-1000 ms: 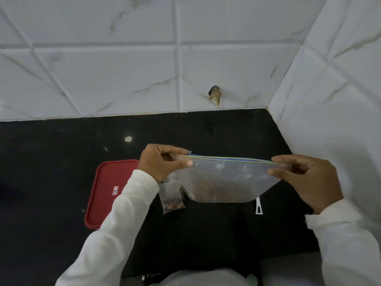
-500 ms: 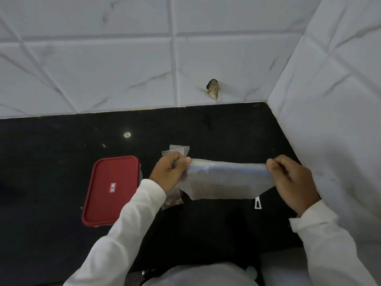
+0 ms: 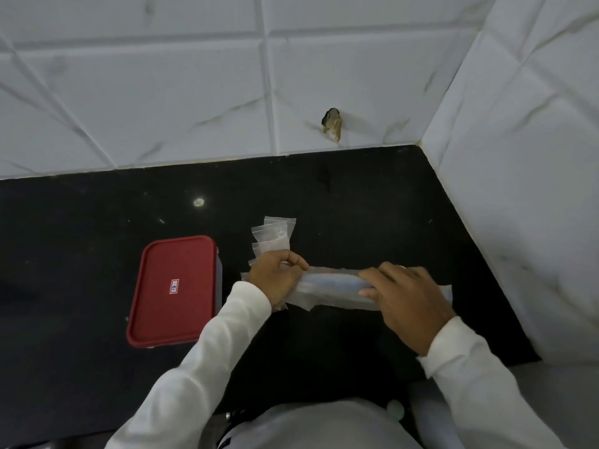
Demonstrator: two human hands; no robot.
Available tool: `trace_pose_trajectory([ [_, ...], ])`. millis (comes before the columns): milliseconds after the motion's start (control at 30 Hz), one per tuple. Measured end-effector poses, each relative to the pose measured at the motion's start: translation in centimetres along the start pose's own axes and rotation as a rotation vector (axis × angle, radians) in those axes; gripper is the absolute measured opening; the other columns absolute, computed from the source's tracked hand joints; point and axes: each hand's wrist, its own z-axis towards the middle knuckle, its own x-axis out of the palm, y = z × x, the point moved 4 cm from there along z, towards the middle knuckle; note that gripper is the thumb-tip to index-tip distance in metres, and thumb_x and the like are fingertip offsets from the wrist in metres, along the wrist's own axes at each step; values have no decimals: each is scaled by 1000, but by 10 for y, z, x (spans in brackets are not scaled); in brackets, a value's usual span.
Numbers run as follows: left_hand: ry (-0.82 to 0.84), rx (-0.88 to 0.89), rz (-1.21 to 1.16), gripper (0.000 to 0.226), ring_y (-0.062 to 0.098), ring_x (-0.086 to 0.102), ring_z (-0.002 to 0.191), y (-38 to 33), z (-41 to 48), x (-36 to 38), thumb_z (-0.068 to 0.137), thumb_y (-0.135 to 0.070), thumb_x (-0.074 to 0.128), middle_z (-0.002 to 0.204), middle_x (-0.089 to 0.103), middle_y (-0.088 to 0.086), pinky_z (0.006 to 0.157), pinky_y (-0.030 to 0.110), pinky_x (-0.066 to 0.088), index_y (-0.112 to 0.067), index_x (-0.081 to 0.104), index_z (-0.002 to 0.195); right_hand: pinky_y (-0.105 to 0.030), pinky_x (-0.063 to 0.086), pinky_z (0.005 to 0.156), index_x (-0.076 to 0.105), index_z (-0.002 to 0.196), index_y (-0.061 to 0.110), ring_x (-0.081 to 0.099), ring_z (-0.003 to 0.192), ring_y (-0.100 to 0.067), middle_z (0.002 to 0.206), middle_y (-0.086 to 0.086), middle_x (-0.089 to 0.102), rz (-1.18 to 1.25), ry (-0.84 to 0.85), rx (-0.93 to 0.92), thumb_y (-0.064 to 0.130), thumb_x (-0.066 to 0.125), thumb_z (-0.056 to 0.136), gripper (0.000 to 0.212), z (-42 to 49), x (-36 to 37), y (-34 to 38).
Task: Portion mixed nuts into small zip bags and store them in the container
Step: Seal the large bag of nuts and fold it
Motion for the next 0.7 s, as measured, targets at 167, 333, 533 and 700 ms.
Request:
trace_pose_trajectory([
  [167,-183,611,1026,34,20,51,118,-26,-30,21,93,-44,52,128,53,-3,105,41,36,-29,57,123,-41,46,85,60,106,16,58,97,-22,103,-1,60,-29,162,53,13,67,81,26,-2,20,9],
  [333,25,621,1048,34,25,51,120,-10,-27,69,99,-36,43,134,53,3,102,41,36,-20,46,129,-25,33,89,43,113,24,51,115,-16,119,5,51,86,352,97,23,38,99,15,-7,27,14],
  [533,133,502,1087,27,29,58,113,12,-4,80,99,-26,43,126,60,6,89,36,42,-18,47,125,-41,51,76,50,127,16,62,93,-23,114,-4,61,10,227,70,51,40,91,51,-31,56,13],
  [700,226,411,920,37,31,59,114,28,3,87,105,-40,28,125,61,9,95,41,44,-20,49,129,-37,49,54,53,100,17,62,63,-23,84,-3,62,-37,81,52,26,66,75,30,-29,71,12],
])
